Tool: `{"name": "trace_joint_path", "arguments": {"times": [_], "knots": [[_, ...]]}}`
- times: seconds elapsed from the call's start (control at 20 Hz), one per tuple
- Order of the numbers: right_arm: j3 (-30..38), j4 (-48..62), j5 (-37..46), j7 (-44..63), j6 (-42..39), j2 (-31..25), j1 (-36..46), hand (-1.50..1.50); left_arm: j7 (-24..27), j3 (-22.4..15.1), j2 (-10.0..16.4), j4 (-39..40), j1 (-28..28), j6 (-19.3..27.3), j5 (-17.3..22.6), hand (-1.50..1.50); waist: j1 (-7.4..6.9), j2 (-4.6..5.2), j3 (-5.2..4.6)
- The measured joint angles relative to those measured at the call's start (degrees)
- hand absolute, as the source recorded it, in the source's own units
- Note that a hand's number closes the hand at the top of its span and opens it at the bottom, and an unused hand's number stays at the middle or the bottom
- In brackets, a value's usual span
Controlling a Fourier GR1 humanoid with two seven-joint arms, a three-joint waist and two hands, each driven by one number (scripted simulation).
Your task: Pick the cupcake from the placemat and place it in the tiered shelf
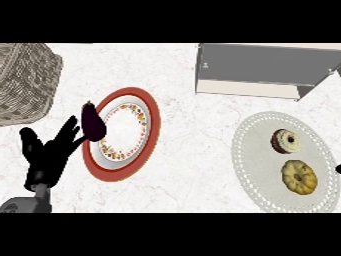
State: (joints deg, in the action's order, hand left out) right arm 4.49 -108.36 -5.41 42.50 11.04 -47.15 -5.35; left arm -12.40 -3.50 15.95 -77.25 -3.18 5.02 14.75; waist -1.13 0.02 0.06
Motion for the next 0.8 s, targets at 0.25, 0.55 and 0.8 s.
{"name": "trace_joint_path", "arguments": {"times": [0.25,0.55,0.8], "knots": [[-7.2,5.12,7.05,10.2,0.51,1.68,9.81,-1.5,-1.53,0.09,-0.36,0.23,-0.86,0.35,-0.71,0.0,-0.21,0.01,0.08],[-12.71,11.01,11.63,14.86,-2.08,5.96,16.89,-1.5,-1.19,0.9,-0.59,-0.13,-0.1,-0.48,-1.07,0.0,0.28,-0.09,0.1],[-15.7,13.03,15.73,16.61,-3.73,9.22,18.34,-1.5,-1.48,1.95,-0.57,-0.13,0.1,-1.09,-1.31,0.0,0.7,-0.15,0.09]]}}
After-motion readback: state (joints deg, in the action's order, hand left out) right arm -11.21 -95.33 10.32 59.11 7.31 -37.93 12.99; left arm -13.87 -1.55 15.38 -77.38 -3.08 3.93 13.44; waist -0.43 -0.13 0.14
